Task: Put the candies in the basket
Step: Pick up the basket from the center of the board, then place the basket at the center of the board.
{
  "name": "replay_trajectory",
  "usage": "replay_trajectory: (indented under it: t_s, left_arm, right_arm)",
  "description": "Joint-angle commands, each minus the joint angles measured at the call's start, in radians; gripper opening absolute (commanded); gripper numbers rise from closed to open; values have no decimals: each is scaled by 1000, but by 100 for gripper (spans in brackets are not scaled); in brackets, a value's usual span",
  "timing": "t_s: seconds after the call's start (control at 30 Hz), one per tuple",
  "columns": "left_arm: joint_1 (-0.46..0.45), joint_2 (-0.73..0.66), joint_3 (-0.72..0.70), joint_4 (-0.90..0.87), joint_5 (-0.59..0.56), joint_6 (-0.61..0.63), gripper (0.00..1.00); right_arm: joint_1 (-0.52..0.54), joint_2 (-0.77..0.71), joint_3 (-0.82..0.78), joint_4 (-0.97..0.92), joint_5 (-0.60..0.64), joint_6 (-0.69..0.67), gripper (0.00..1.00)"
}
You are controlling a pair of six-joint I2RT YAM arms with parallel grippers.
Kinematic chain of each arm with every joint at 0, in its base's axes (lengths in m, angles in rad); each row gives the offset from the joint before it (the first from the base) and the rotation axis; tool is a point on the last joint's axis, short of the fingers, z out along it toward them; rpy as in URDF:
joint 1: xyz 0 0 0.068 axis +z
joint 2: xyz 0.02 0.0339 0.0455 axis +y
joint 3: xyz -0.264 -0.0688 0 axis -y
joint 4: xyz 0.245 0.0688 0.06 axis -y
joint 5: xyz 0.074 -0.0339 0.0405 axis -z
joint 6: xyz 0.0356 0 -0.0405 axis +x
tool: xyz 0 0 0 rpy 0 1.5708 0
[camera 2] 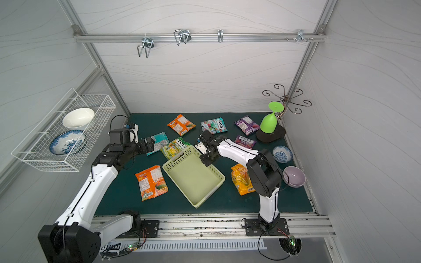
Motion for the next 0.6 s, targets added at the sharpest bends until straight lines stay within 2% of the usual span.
replay_trajectory:
  t_s: [0.0, 0.2, 0.4, 0.57]
  left_arm:
    - [-2, 7, 46, 27, 3, 11, 98]
    - [-1, 8, 57, 9, 12, 12, 98]
    - [-1, 9, 52, 11, -10, 8, 98]
    - [-1, 13, 59, 13, -38, 10, 98]
  right_arm:
    - [-19, -100, -20, -55, 2, 21, 0]
    - [-109, -236, -70, -63, -84, 170, 0]
    - [-209, -324, -120, -72, -67, 337, 0]
    - [-218, -339, -142, -72, 8, 443, 0]
